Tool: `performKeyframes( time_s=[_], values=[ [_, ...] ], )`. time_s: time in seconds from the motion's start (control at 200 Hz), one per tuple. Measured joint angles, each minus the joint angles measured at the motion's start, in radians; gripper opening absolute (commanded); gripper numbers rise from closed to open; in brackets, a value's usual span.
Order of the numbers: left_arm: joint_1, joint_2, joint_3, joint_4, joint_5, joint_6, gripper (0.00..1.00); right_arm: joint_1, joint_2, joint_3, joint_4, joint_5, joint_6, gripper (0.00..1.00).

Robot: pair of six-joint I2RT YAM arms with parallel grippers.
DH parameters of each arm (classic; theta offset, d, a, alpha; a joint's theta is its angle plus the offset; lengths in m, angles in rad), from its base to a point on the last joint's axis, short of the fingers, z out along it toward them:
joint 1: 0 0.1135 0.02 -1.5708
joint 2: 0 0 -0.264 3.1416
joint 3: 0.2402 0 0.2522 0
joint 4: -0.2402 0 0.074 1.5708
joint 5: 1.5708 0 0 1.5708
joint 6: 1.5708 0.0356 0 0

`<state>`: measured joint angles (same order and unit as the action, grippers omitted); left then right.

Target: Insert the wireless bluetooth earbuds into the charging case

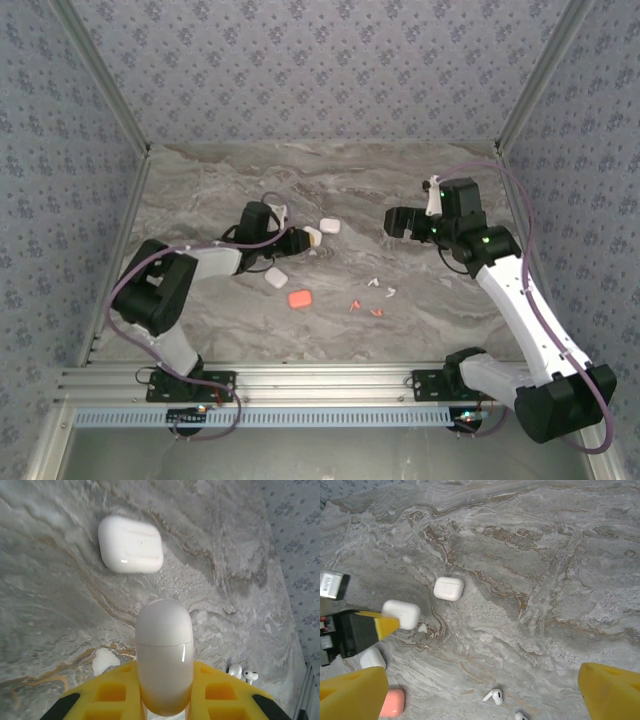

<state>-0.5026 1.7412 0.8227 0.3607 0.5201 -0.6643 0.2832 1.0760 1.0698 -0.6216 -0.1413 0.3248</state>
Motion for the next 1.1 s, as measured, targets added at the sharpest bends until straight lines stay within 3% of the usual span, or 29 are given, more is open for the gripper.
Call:
performKeyframes(
  time_s=[0.16,0.41,0.545,0.75,0.909,1.099],
  values=[
    [-0.059,0.073,0.059,-0.003,0.01,-0.063,0.01,-0.008,-0.006,-0.011,-0.001,0.0,0.0,1.0],
    [-0.088,0.154,0.076,0.009,-0.011,-0.162,0.12,-0.018,-0.006,-0.019,-0.001,0.0,0.0,1.0],
    [-0.087,0.157,0.078,0.018,-0.026,-0.187,0.34,-0.025,-0.006,-0.02,-0.001,-0.001,0.0,1.0],
    [-0.087,0.145,0.078,0.007,-0.052,-0.193,0.59,-0.044,-0.006,-0.02,-0.001,-0.008,0.0,1.0],
    [-0.072,0.077,0.073,-0.071,-0.104,-0.149,0.71,-0.055,-0.015,-0.02,0.002,-0.035,-0.002,1.0],
    [-0.012,-0.117,0.041,-0.176,-0.174,-0.08,0.8,-0.049,-0.026,-0.023,0.048,-0.074,-0.01,1.0]
  ],
)
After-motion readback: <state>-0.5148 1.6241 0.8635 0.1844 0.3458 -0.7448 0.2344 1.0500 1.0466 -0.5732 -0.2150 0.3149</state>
